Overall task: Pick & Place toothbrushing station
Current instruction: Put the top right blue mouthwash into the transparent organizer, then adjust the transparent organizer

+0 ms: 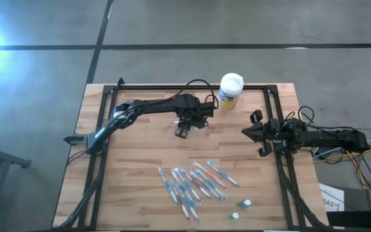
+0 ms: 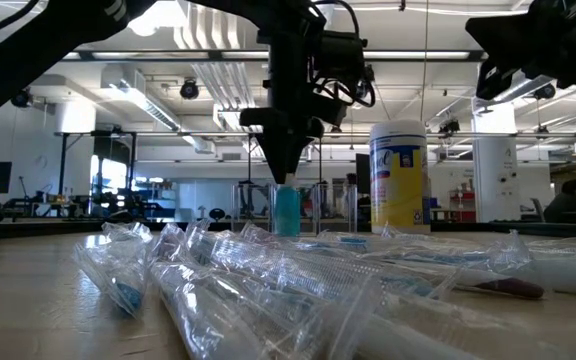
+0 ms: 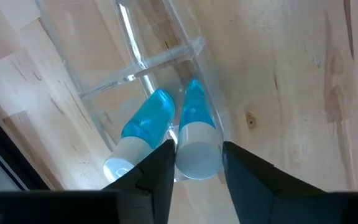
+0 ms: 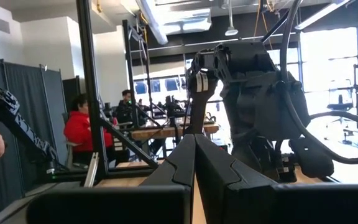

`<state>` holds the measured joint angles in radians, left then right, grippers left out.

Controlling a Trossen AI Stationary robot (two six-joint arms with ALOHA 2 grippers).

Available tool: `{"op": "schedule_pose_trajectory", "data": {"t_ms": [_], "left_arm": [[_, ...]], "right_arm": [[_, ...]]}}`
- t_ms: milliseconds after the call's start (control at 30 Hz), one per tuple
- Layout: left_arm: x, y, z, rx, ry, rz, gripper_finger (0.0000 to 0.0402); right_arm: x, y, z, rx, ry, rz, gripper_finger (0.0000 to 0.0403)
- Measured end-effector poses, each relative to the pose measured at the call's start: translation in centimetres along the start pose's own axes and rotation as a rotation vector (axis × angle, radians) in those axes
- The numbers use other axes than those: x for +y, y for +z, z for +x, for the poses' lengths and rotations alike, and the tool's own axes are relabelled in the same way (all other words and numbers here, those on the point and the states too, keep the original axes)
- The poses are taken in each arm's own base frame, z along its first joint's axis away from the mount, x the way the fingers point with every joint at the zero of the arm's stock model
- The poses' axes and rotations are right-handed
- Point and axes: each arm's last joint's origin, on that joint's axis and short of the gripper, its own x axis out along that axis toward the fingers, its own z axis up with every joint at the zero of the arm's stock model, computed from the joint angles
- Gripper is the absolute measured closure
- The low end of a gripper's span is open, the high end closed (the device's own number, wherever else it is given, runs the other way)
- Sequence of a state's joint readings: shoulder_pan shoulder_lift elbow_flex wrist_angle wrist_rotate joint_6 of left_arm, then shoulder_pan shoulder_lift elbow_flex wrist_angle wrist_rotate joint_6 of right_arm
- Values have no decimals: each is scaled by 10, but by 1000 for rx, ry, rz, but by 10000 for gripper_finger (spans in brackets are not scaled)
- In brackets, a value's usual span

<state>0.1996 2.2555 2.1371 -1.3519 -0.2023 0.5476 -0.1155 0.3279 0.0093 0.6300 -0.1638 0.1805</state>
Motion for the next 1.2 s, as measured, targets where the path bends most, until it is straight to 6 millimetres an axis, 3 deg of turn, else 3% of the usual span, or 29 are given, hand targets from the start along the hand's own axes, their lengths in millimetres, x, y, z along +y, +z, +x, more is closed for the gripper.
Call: {"op": "schedule_pose_trajectory", "data": {"t_ms": [267,600,967,1200], "left_arm": [[4,-2,0,-5,5,-18,213],[5,-7,-8,8,34,-21,206],[6,-18,-39,-23,89,-49,206],[1,-43,-89,-111,123,-177,214]], "right_arm": [[0,1,0,-9,2,-1,394],[0,1,0,-13,3,-2,394],[0,2,0,-18,5,0,394],[0,2,0,-15,5,-3,394]]}}
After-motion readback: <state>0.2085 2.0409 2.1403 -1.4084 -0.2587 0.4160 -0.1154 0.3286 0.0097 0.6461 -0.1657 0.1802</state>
